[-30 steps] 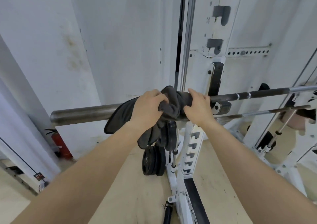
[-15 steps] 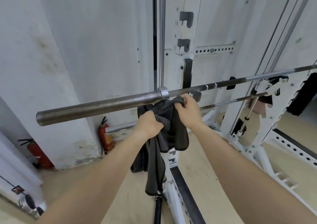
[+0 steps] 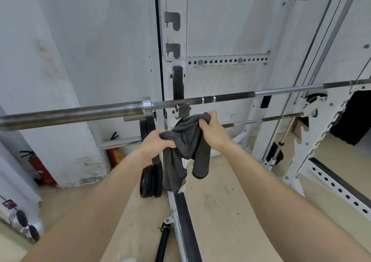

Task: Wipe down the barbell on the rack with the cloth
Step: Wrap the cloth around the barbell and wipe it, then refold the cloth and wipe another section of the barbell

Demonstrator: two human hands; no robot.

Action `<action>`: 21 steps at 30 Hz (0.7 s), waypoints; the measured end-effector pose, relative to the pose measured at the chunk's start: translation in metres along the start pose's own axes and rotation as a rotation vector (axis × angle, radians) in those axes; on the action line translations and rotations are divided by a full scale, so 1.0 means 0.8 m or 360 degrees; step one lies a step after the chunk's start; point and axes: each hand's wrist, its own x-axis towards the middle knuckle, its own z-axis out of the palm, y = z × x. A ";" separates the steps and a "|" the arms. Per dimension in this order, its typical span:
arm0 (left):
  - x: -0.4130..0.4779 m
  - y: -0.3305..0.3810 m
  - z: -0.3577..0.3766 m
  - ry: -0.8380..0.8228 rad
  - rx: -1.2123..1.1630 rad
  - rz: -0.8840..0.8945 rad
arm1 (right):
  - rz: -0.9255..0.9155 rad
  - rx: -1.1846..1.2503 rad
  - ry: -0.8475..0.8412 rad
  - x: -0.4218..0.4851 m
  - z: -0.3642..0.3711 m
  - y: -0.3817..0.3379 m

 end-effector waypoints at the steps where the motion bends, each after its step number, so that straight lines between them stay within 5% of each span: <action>1: 0.000 0.004 0.007 0.0005 -0.0101 0.0008 | -0.0009 -0.0016 -0.0022 0.000 -0.013 0.006; 5: 0.001 0.033 0.027 -0.0007 -0.0327 0.0007 | -0.0026 -0.0044 -0.0071 0.001 -0.065 0.028; 12: 0.013 0.091 0.023 -0.0563 -0.0026 -0.0089 | 0.0149 0.0546 0.0021 0.009 -0.140 0.057; 21: 0.065 0.124 0.080 -0.0400 0.0095 0.0318 | 0.0392 0.0753 -0.0148 0.027 -0.180 0.061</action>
